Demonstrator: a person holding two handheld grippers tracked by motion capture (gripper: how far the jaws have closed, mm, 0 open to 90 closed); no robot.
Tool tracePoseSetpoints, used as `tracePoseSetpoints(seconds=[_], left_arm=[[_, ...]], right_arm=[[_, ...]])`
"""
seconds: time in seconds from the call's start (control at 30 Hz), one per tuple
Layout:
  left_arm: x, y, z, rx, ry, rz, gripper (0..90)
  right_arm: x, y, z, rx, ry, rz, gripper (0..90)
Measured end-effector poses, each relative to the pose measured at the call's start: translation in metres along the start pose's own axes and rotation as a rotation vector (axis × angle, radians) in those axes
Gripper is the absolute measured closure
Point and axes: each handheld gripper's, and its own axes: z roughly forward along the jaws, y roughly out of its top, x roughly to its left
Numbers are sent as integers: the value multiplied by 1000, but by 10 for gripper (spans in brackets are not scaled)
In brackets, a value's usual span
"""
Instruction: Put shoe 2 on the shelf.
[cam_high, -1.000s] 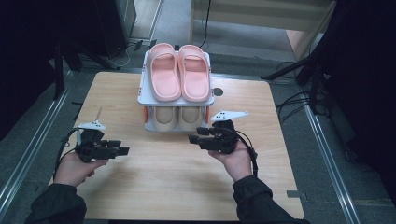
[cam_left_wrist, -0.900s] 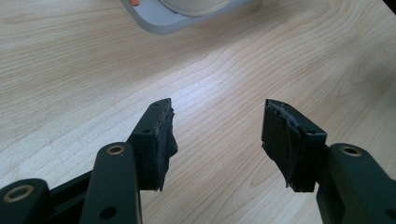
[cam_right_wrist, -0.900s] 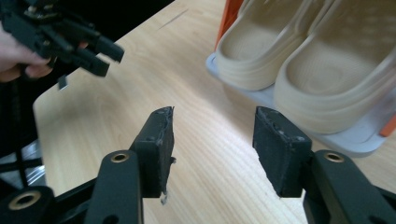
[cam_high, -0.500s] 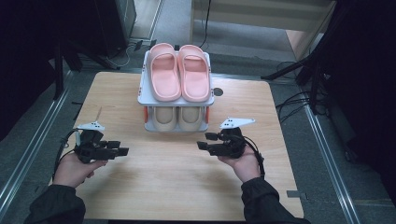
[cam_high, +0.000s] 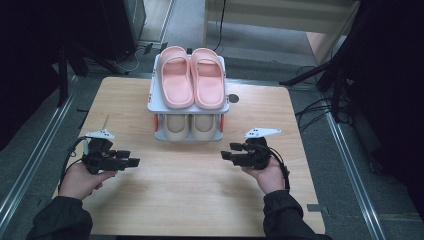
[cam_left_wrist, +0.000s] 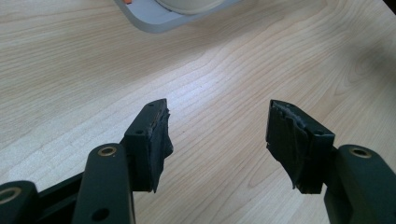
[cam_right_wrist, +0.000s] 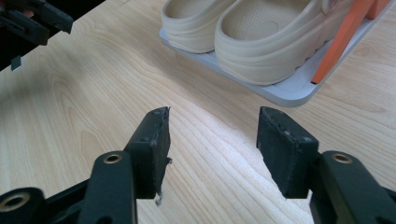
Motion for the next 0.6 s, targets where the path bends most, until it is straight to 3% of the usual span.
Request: tracePoseSetpoints(seconds=[0.13, 0.6], left_arm=[[0, 1, 1, 5, -5, 4, 386], [-2, 4, 6, 16, -6, 26, 382]], right_arm=[[-1, -2, -3, -2, -6, -14, 439], [-7, -5, -5, 4, -16, 24, 431]])
